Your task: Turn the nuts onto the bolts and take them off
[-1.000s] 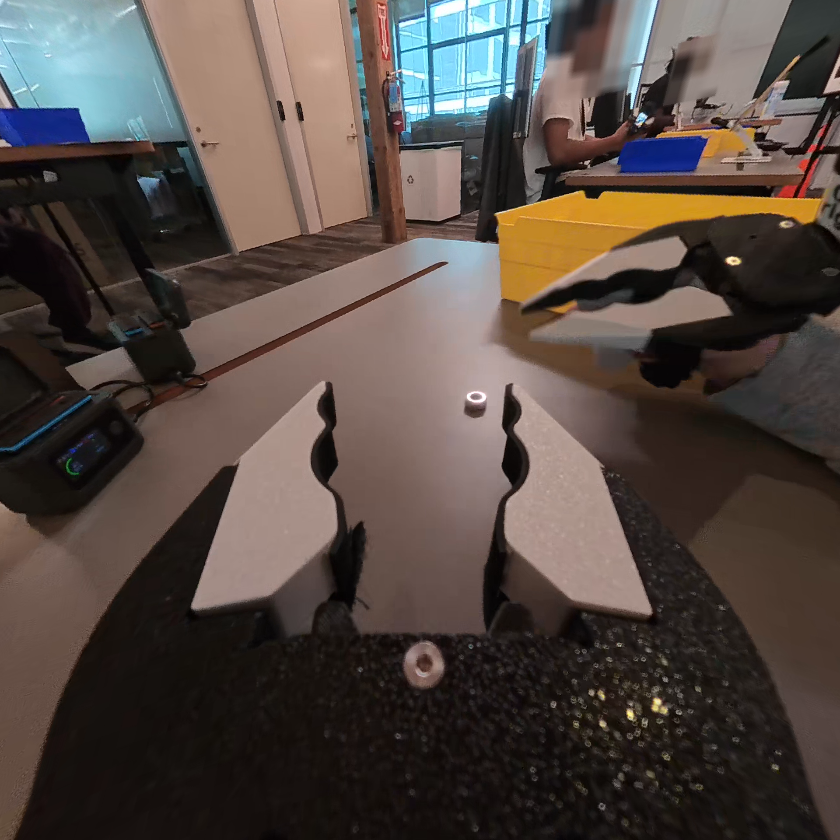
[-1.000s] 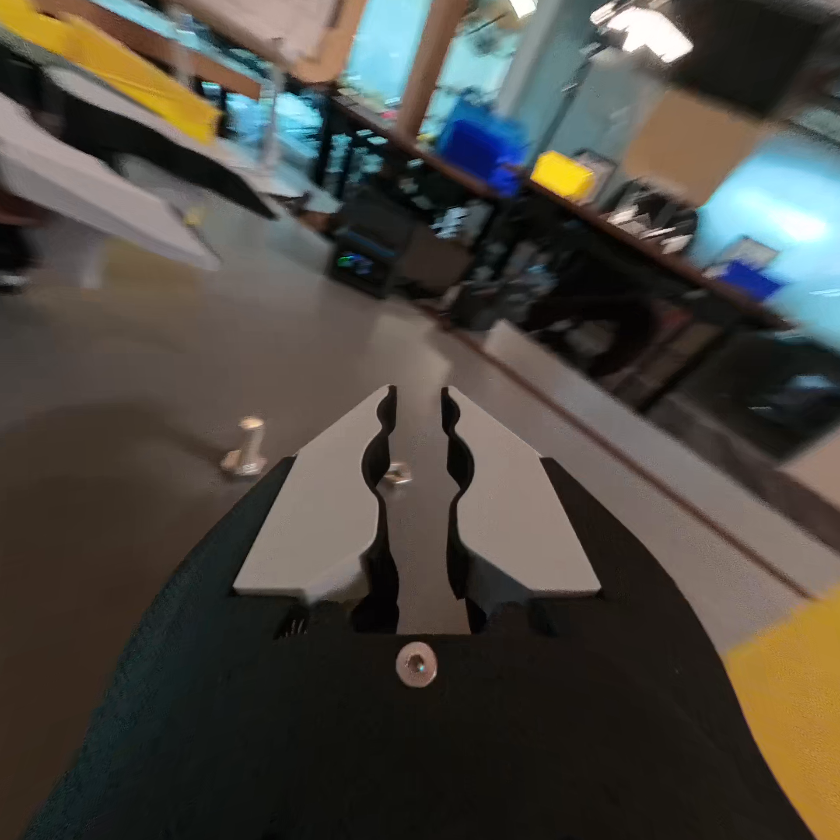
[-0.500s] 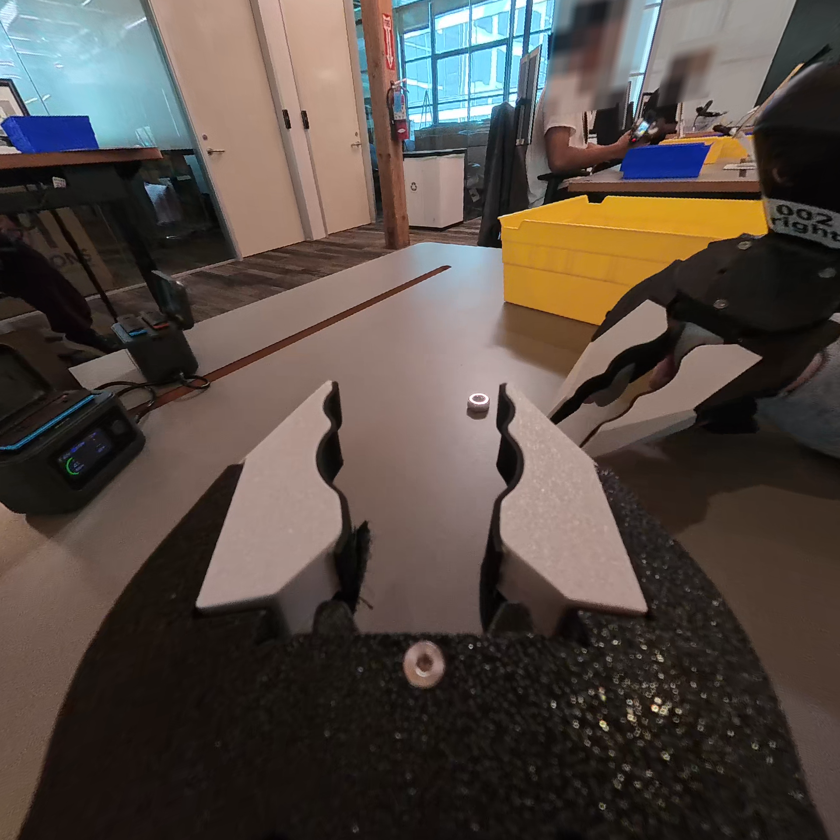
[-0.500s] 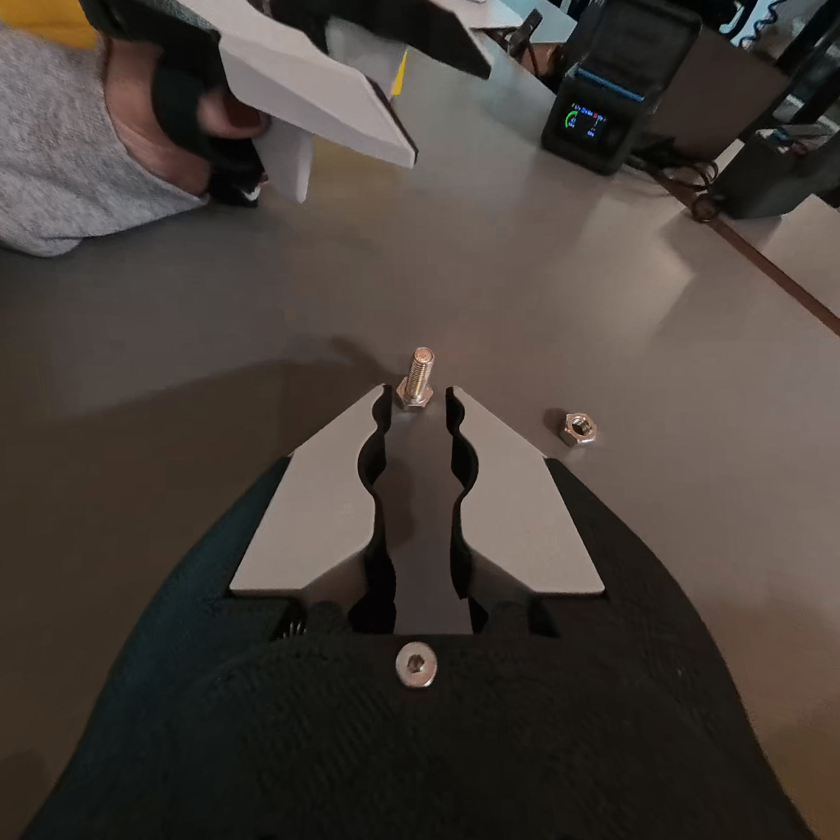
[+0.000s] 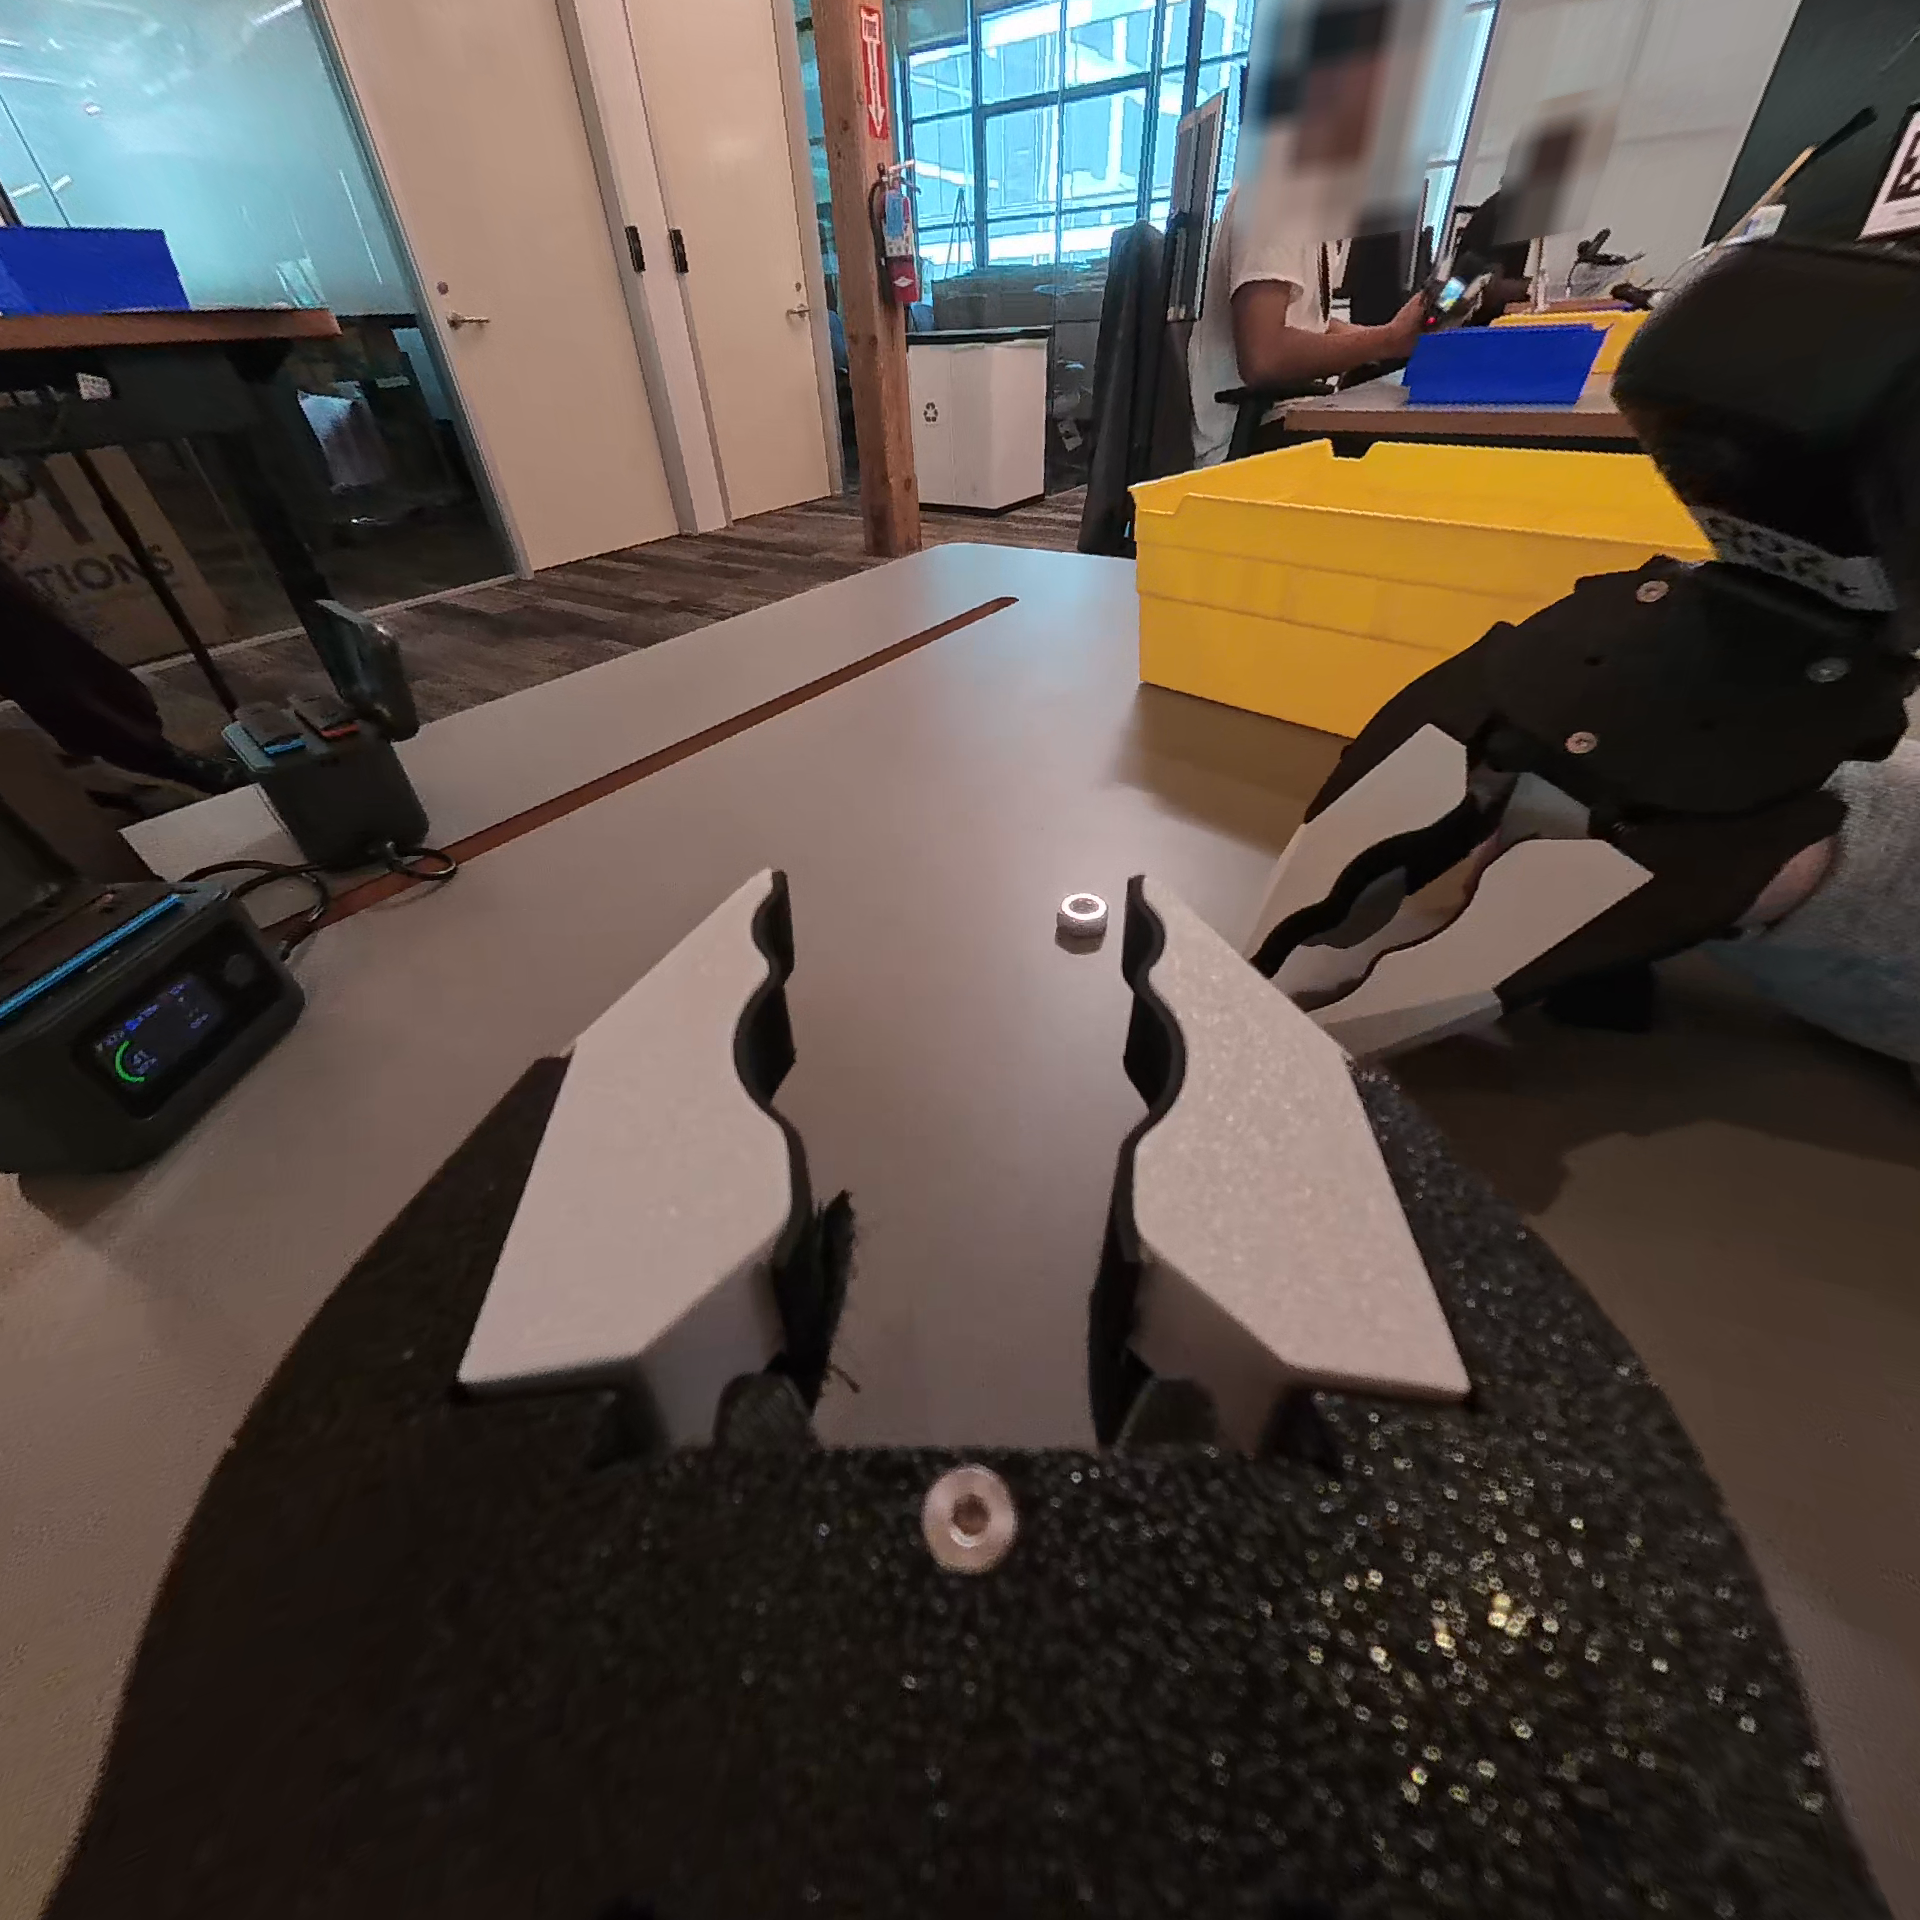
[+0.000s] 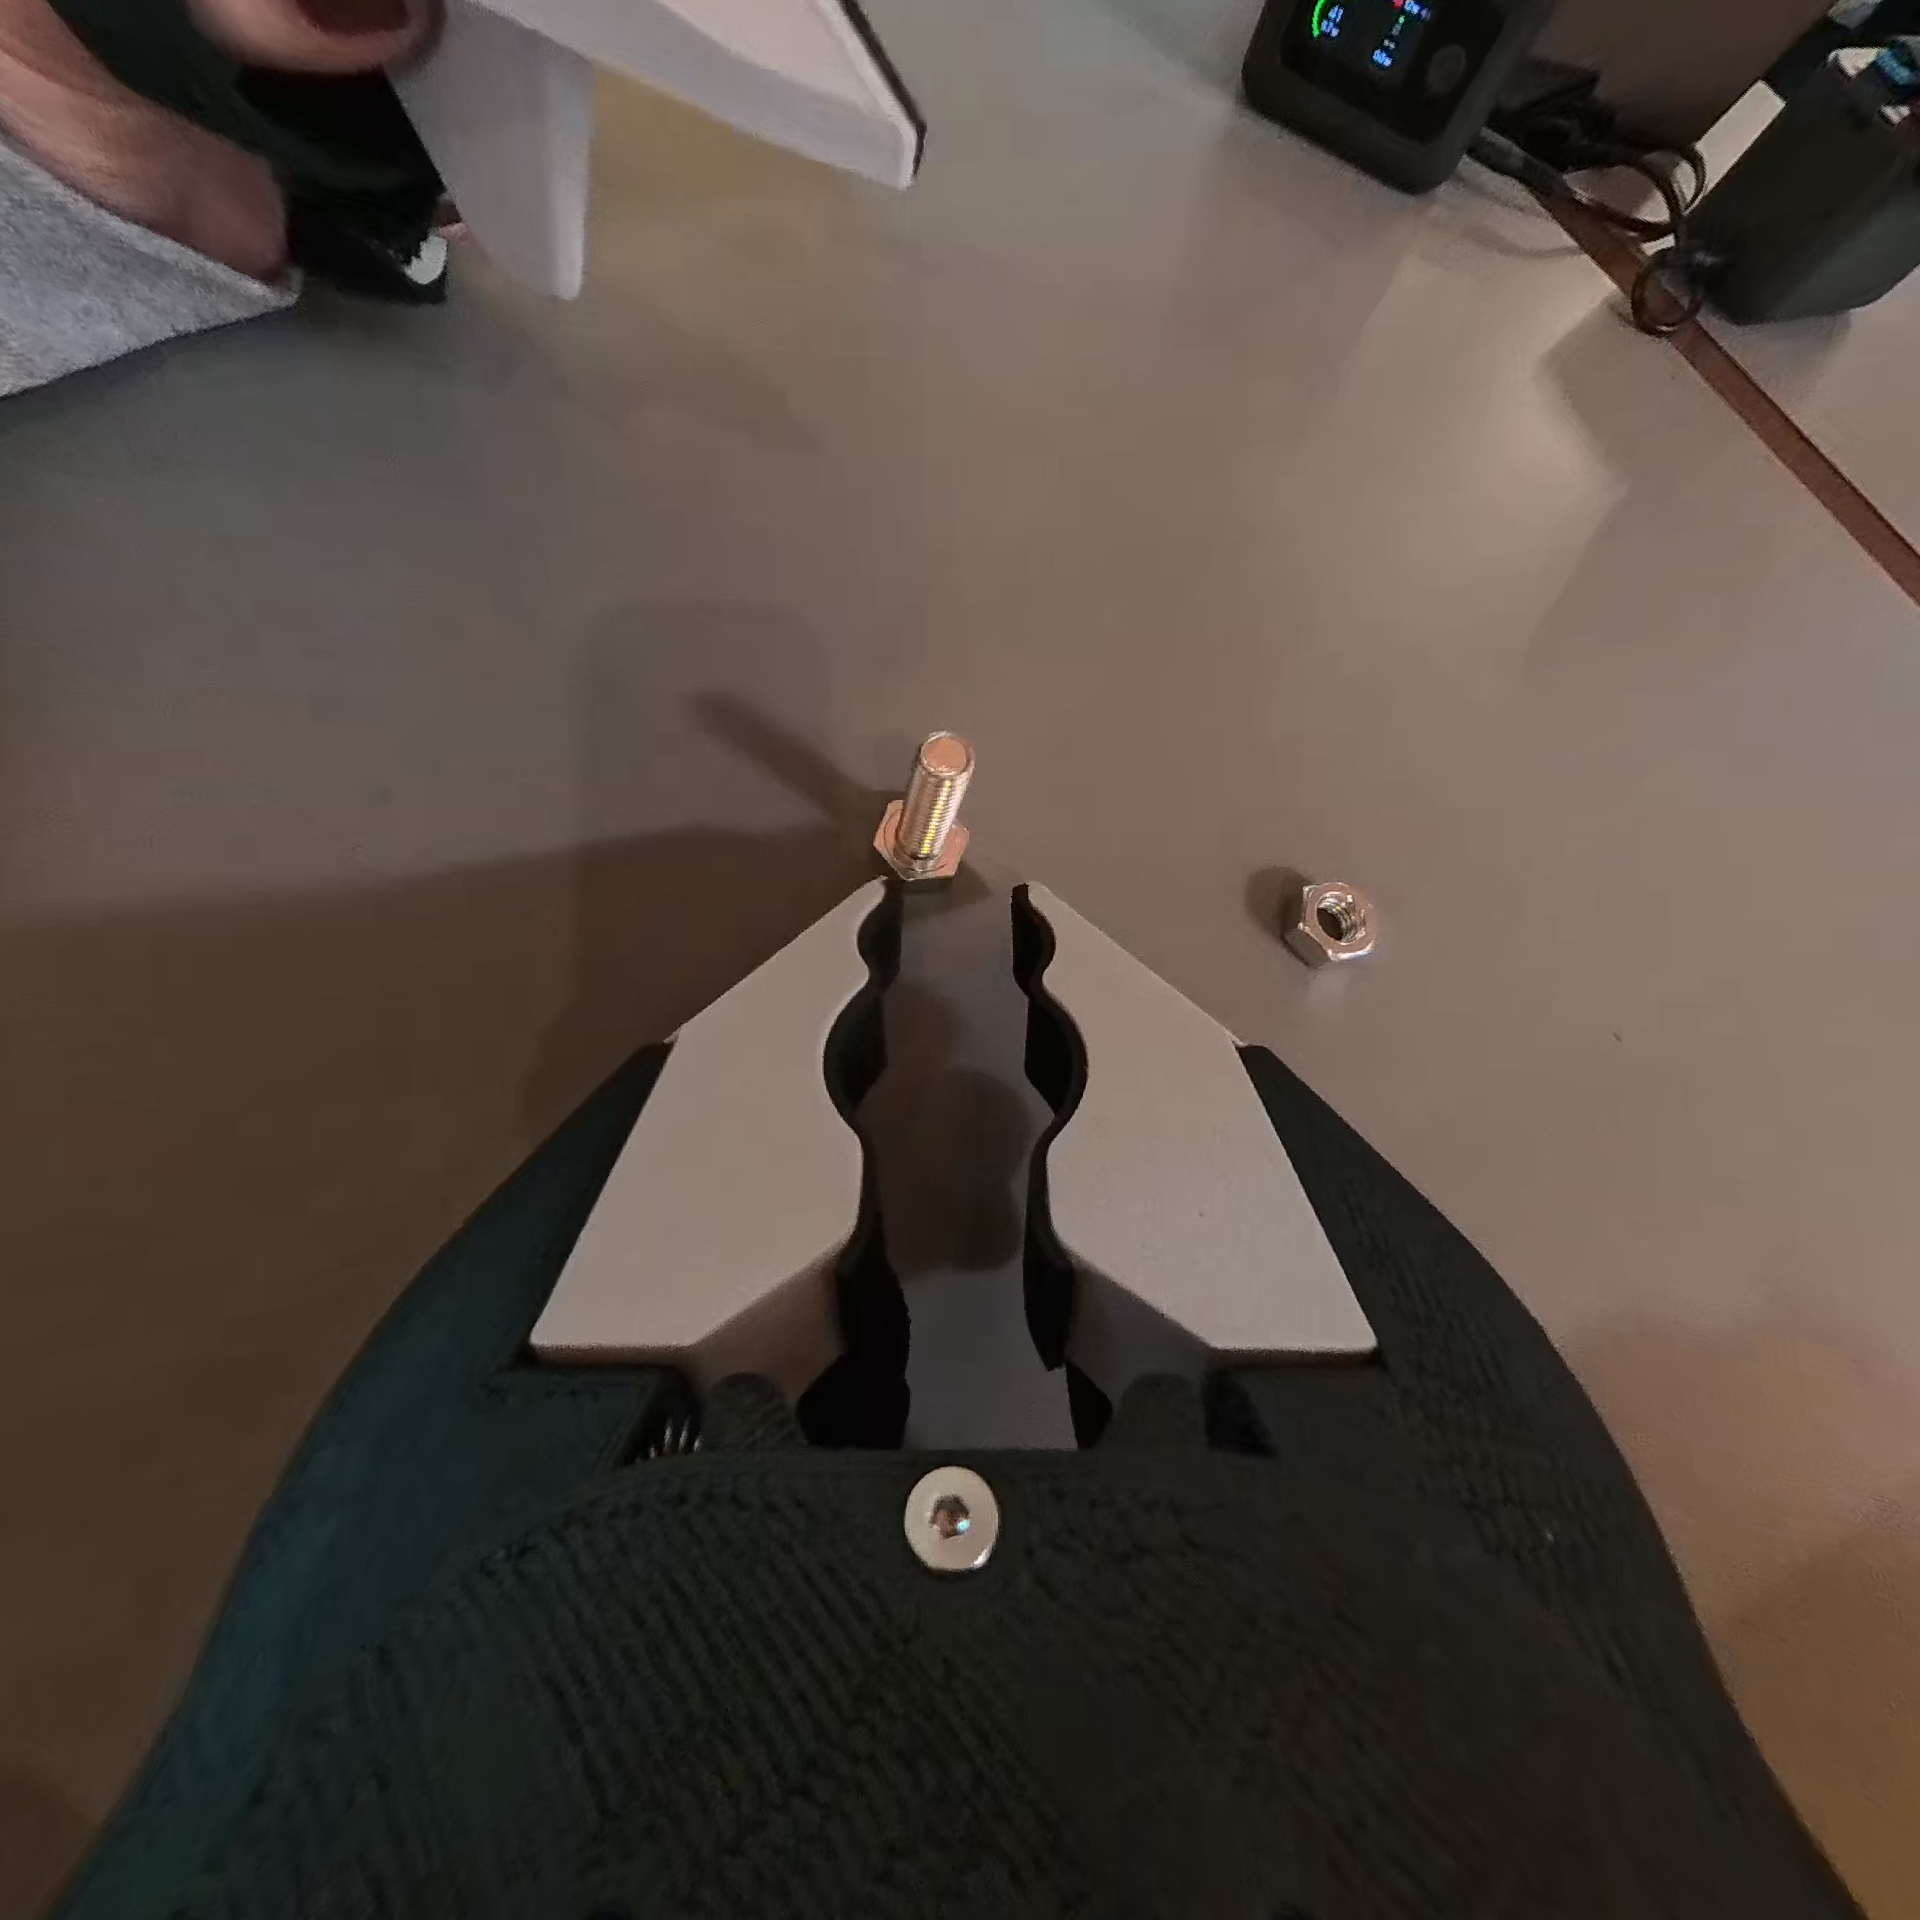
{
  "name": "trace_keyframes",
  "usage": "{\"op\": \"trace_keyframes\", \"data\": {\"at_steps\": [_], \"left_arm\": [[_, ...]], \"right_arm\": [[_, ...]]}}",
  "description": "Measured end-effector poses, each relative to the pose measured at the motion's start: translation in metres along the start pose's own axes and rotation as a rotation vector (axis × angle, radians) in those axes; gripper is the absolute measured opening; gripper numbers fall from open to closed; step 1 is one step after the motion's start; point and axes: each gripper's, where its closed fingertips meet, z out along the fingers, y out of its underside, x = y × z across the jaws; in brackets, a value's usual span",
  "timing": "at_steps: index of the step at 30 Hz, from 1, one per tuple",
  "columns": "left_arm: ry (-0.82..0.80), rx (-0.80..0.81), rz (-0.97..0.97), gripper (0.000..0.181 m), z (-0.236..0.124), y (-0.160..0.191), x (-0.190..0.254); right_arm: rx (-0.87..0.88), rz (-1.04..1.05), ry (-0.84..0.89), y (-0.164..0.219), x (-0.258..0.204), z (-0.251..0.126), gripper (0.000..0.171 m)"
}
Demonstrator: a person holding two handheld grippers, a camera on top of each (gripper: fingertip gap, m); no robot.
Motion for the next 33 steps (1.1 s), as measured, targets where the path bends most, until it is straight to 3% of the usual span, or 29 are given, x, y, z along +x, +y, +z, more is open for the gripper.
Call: {"op": "trace_keyframes", "data": {"at_steps": [8, 14, 22, 33], "left_arm": [[0.0, -0.008, 0.016, 0.062, 0.001, 0.001, 0.001], [0.001, -0.008, 0.012, 0.062, 0.001, 0.001, 0.001], [0.002, -0.02, 0.022, 0.061, 0.002, 0.003, 0.002], [0.004, -0.024, 0.027, 0.061, 0.004, 0.003, 0.003]], "right_arm": [[0.005, 0.008, 0.036, -0.001, 0.007, 0.0, 0.017], [0.057, 0.06, -0.047, -0.006, -0.001, -0.006, 0.02], [-0.006, 0.086, -0.042, -0.003, -0.006, 0.005, 0.023], [-0.014, 0.076, -0.056, -0.004, -0.005, 0.008, 0.014]]}}
